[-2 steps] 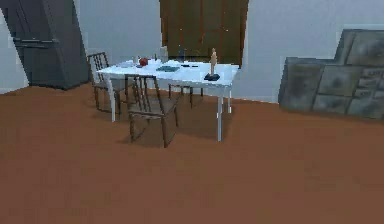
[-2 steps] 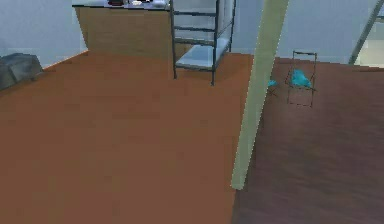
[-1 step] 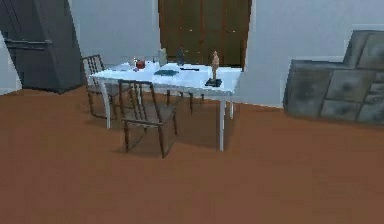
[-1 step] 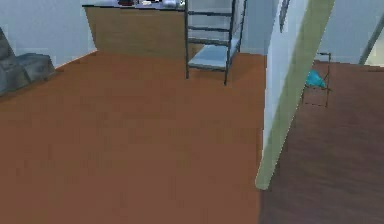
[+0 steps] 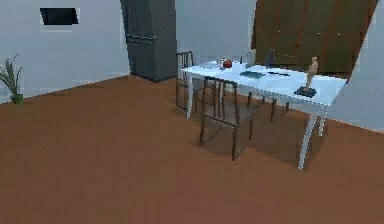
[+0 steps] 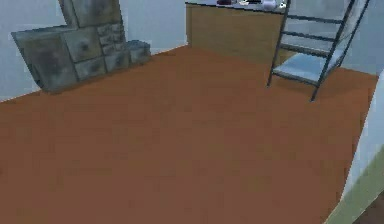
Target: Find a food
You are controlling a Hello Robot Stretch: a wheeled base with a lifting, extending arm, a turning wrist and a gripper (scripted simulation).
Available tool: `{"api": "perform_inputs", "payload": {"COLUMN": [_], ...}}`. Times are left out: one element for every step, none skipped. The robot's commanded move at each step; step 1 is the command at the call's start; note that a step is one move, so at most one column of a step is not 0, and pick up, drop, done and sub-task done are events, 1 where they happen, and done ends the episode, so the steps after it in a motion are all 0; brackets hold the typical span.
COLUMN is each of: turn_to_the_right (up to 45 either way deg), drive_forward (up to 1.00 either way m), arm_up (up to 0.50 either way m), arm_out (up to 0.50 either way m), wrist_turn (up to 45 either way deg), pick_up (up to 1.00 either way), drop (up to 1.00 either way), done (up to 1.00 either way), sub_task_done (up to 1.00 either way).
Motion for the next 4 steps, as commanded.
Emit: {"api": "perform_inputs", "payload": {"turn_to_the_right": [0.0, -21.0, 0.0, -3.0], "drive_forward": [0.45, 0.0, 1.0, 0.0], "arm_up": [0.0, 0.0, 0.0, 0.0], "arm_out": [0.0, 0.0, 0.0, 0.0], "wrist_turn": [0.0, 0.0, 0.0, 0.0], "pick_up": [0.0, 0.0, 0.0, 0.0], "drop": [0.0, 0.0, 0.0, 0.0], "done": [0.0, 0.0, 0.0, 0.0], "sub_task_done": [0.0, 0.0, 0.0, 0.0]}}
